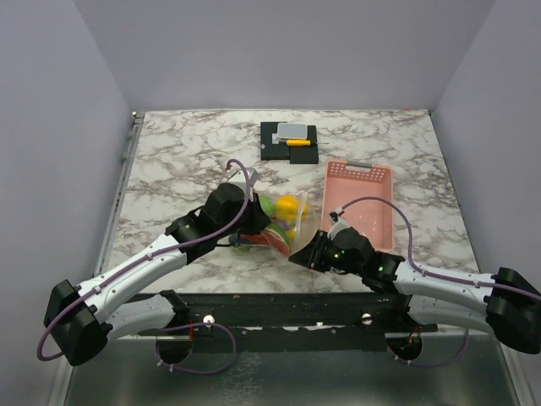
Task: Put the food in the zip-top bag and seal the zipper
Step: Pick up the zipper food storage bag at the center of the board.
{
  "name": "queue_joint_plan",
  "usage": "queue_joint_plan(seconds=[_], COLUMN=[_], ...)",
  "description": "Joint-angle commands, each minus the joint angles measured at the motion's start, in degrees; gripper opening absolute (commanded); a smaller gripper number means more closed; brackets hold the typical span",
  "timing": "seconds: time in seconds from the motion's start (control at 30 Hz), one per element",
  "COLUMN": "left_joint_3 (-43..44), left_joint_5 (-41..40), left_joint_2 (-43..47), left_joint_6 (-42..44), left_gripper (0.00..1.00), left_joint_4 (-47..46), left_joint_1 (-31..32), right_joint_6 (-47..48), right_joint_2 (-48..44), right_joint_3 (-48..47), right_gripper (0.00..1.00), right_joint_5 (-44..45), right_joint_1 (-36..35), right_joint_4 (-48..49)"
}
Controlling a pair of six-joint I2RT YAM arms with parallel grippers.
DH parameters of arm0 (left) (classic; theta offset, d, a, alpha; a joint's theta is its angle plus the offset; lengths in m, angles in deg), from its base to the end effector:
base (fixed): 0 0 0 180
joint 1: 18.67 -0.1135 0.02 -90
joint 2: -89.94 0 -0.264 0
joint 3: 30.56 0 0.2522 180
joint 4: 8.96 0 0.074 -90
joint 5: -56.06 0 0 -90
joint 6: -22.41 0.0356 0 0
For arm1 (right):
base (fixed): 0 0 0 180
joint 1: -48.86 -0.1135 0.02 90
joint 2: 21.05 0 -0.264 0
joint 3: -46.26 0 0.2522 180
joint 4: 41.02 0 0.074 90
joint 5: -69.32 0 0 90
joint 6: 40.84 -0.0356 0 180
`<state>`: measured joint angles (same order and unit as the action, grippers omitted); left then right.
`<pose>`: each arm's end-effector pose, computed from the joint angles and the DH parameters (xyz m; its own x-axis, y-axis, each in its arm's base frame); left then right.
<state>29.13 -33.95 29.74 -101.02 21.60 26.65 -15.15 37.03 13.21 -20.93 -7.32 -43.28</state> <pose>0.1651 -0.1670 0.2838 -0.6945 -0.0812 -0.7149 0.3934 0.7891 -0.4718 0.1147 0.1715 0.1806 -0.8612 0.3335 -0.3834 -0.1311 0.5831 0.8017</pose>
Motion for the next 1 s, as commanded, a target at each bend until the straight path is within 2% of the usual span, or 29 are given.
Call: queue_joint_plan(seconds=[0.0, 0.1, 0.13, 0.37, 0.53, 0.77, 0.97], left_joint_3=[0.0, 0.2, 0.4, 2.7, 5.1, 9.5, 13.3], left_joint_5=[1.6, 1.6, 1.5, -1.2, -3.8, -6.6, -4.5], left_joint_2=[1.7, 2.4, 2.7, 7.3, 11.1, 15.9, 17.2], left_joint_6=[-0.1, -0.3, -0.3, 0.2, 0.5, 1.8, 4.1], left_gripper=[0.11, 0.11, 0.11, 0.14, 0.16, 0.18, 0.24], left_joint_4=[0.3, 0.8, 1.1, 5.4, 9.2, 13.8, 16.5], left_joint_1=[-0.5, -0.6, -0.6, -0.7, -0.8, -0.8, -0.7], right_joint_6=[0.2, 1.7, 2.6, 13.9, 21.4, 32.6, 42.5], right_joint_2=[0.0, -0.9, -1.3, -0.4, 1.2, 7.5, 13.5], right_joint_3=[0.4, -1.3, -2.3, -17.4, -28.5, -43.8, -56.4], right_gripper=[0.17, 0.02, 0.01, 0.01, 0.01, 0.01, 0.01], right_joint_5=[1.1, 1.2, 1.3, 2.1, 2.8, 2.4, -2.1], right_joint_1=[-0.3, -0.3, -0.3, -0.3, -0.3, -0.3, -0.3], right_joint_4=[3.4, 0.8, -0.8, -20.9, -31.5, -45.9, -57.9])
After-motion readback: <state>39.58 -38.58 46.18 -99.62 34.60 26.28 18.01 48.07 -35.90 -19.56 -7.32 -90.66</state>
